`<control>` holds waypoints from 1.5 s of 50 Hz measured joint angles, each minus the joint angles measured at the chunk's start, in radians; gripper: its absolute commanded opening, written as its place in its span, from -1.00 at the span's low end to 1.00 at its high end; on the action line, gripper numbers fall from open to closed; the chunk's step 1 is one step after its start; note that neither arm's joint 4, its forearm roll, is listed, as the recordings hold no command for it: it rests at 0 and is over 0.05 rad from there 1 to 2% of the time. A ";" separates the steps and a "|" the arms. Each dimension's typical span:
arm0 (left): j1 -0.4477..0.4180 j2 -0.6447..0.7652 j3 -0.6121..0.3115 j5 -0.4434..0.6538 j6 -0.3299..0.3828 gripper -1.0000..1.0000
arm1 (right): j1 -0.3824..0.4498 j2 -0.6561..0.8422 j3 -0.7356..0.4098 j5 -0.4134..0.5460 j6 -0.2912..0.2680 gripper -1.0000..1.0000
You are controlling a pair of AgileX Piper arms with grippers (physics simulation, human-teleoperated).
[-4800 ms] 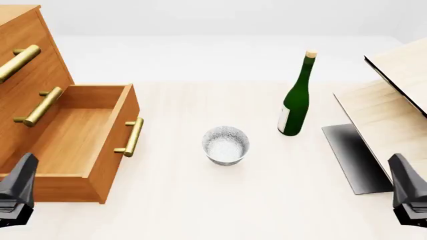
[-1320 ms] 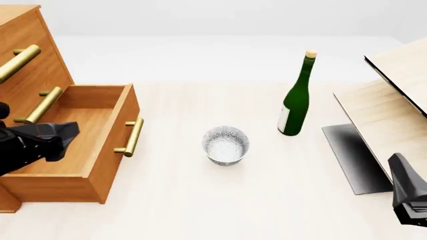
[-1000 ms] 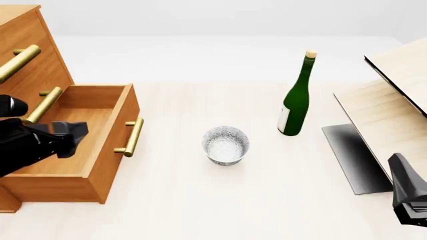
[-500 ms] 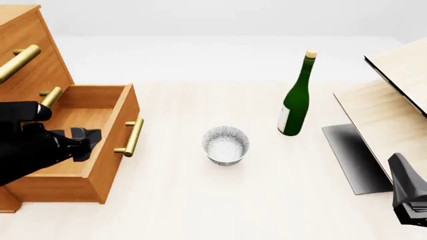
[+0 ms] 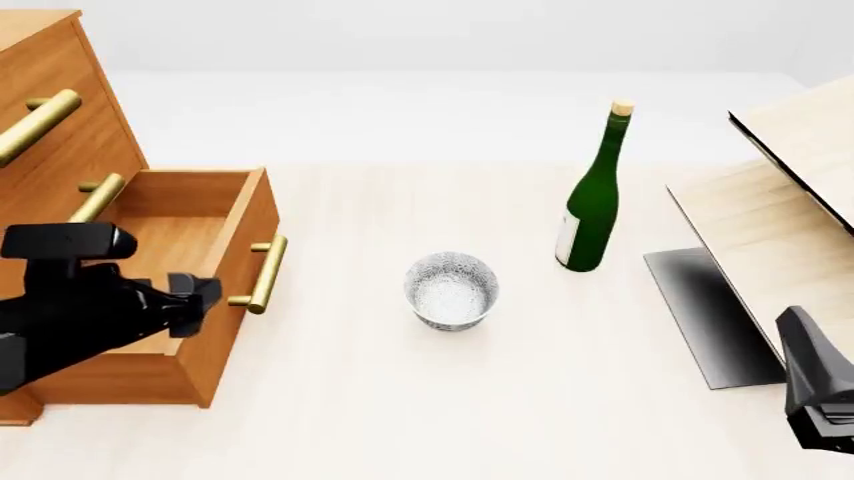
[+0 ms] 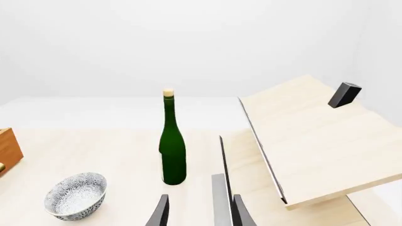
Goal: Put the bowl in the bottom drawer of the cabinet and close it.
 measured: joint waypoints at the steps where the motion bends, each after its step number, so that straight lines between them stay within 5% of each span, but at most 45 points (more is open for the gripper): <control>1: 0.000 0.005 0.002 -0.004 -0.001 1.00 | 0.000 0.000 0.000 0.000 0.000 1.00; 75: -0.101 0.169 0.045 -0.131 -0.043 1.00 | 0.000 0.000 0.000 0.000 0.000 1.00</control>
